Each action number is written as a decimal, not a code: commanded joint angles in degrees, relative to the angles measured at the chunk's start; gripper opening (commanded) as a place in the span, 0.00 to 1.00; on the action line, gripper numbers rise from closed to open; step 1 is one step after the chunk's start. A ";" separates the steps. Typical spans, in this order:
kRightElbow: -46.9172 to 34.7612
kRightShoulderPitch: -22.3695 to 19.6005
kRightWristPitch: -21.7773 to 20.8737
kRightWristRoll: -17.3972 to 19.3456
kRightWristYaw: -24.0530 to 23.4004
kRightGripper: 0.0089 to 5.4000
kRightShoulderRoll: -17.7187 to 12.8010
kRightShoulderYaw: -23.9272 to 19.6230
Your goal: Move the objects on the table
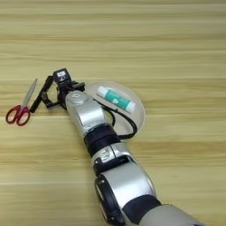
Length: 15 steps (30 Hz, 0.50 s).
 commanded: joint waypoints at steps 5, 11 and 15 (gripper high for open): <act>-3.04 -6.14 -2.51 2.18 -0.69 1.00 4.95 -0.35; -6.20 -6.62 -3.93 5.36 -0.94 1.00 4.96 -2.25; -7.68 -6.78 -4.09 6.83 -1.18 1.00 5.05 -2.70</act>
